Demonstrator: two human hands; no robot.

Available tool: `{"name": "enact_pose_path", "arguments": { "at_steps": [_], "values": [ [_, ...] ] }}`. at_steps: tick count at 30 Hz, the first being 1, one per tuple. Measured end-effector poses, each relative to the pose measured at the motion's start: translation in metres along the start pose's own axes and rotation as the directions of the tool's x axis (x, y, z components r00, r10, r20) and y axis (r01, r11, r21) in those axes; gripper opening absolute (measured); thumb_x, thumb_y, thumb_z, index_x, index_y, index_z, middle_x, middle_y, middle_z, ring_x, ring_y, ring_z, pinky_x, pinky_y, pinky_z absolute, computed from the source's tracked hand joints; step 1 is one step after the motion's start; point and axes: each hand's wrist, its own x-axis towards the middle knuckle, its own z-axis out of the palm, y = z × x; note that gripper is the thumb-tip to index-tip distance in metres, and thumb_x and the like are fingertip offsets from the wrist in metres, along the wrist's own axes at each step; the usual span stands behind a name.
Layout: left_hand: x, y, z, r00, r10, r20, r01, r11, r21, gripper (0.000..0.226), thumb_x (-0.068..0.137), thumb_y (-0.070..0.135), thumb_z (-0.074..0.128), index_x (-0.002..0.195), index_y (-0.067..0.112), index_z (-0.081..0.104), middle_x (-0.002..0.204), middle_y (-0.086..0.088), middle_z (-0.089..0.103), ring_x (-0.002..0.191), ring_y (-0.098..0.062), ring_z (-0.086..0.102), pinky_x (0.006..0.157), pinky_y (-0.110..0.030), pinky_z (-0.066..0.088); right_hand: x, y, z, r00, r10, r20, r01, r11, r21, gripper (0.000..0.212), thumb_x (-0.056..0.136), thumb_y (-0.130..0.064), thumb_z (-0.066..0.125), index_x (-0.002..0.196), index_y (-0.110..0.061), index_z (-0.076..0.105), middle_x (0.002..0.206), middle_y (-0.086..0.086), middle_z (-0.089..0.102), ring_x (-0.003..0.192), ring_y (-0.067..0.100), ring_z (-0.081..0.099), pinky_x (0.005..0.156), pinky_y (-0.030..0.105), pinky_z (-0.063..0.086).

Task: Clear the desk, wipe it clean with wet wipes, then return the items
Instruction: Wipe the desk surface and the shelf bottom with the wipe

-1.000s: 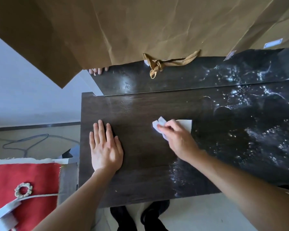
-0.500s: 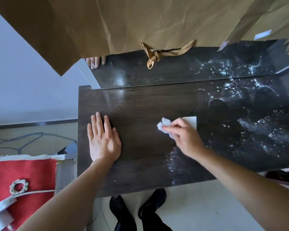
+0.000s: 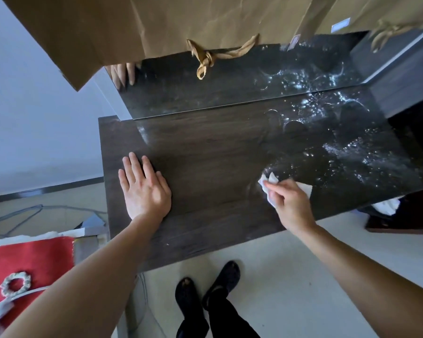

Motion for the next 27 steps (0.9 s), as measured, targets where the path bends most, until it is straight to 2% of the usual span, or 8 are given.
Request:
{"name": "enact_pose_path", "arguments": {
  "at_steps": [2,6,8,15,17,20,22,27],
  "values": [
    [0.000,-0.001,0.001,1.000,0.004,-0.009,-0.004,1.000,-0.004,0.053,0.098,0.028,0.027,0.145,0.004,0.025,0.156,-0.019,0.012,0.145,-0.033,0.003,0.118,-0.047,0.004,0.002,-0.024,0.021,0.993,0.090,-0.077,-0.095,0.994,-0.062,0.029,0.089,-0.007,0.058,0.113,-0.018,0.068,0.082,0.009,0.054,0.074,0.029,0.058,0.067,0.032,0.047],
    [-0.001,-0.002,0.000,1.000,0.018,-0.015,-0.018,1.000,-0.010,0.053,0.098,0.028,0.027,0.145,0.005,0.025,0.156,-0.019,0.012,0.145,-0.033,0.004,0.118,-0.047,0.005,-0.077,-0.083,0.061,0.967,-0.219,0.128,0.218,0.976,0.023,0.046,0.079,0.005,0.058,0.117,-0.020,0.060,0.079,0.004,0.049,0.070,0.021,0.049,0.054,0.032,0.045],
    [-0.002,-0.002,-0.001,1.000,0.025,-0.013,-0.025,1.000,-0.014,0.052,0.098,0.029,0.026,0.145,0.005,0.025,0.156,-0.019,0.012,0.145,-0.033,0.004,0.118,-0.047,0.005,-0.092,-0.069,0.050,0.960,-0.224,0.168,0.218,0.975,0.051,0.045,0.077,0.007,0.060,0.114,-0.019,0.063,0.080,0.003,0.049,0.070,0.019,0.049,0.055,0.029,0.044],
    [-0.001,-0.003,0.001,0.999,0.035,-0.024,-0.036,0.999,-0.020,0.052,0.098,0.029,0.025,0.144,0.006,0.025,0.156,-0.019,0.011,0.145,-0.033,0.004,0.118,-0.046,0.003,-0.049,-0.012,0.026,0.944,0.234,-0.231,-0.255,0.965,-0.064,0.033,0.083,0.006,0.059,0.111,-0.010,0.066,0.082,0.009,0.052,0.076,0.025,0.056,0.066,0.036,0.050],
    [-0.001,-0.004,0.002,0.999,0.041,-0.032,-0.042,0.999,-0.033,0.051,0.098,0.028,0.027,0.144,0.005,0.027,0.156,-0.020,0.013,0.145,-0.033,0.005,0.118,-0.047,0.005,-0.062,-0.056,0.052,0.983,0.125,-0.135,-0.127,0.992,-0.009,0.014,0.093,-0.011,0.054,0.103,-0.011,0.063,0.073,0.000,0.045,0.070,0.018,0.051,0.061,0.029,0.040],
    [-0.001,-0.005,0.003,0.999,0.041,-0.032,-0.043,0.998,-0.051,0.050,0.098,0.027,0.029,0.143,0.005,0.028,0.155,-0.019,0.014,0.145,-0.033,0.006,0.118,-0.047,0.005,-0.073,-0.090,0.071,0.970,-0.233,0.065,0.234,0.972,-0.018,0.027,0.086,-0.004,0.060,0.109,-0.017,0.061,0.075,0.002,0.044,0.068,0.017,0.045,0.056,0.029,0.036],
    [0.000,-0.006,0.004,0.998,0.045,-0.045,-0.048,0.998,-0.051,0.050,0.098,0.026,0.029,0.143,0.005,0.029,0.155,-0.019,0.015,0.144,-0.033,0.006,0.118,-0.047,0.006,-0.035,-0.069,0.058,0.991,-0.130,0.038,0.131,0.990,-0.044,0.016,0.089,-0.011,0.057,0.101,-0.016,0.066,0.078,0.006,0.048,0.072,0.018,0.049,0.060,0.028,0.035],
    [0.000,-0.005,0.006,0.997,0.054,-0.060,-0.055,0.998,-0.030,0.050,0.098,0.026,0.029,0.143,0.005,0.029,0.155,-0.020,0.016,0.144,-0.034,0.007,0.118,-0.047,0.006,0.040,-0.030,0.041,0.966,0.185,-0.181,-0.219,0.956,-0.195,0.050,0.084,0.002,0.050,0.134,-0.007,0.048,0.105,0.020,0.051,0.095,0.034,0.052,0.077,0.038,0.042]
  ]
}}
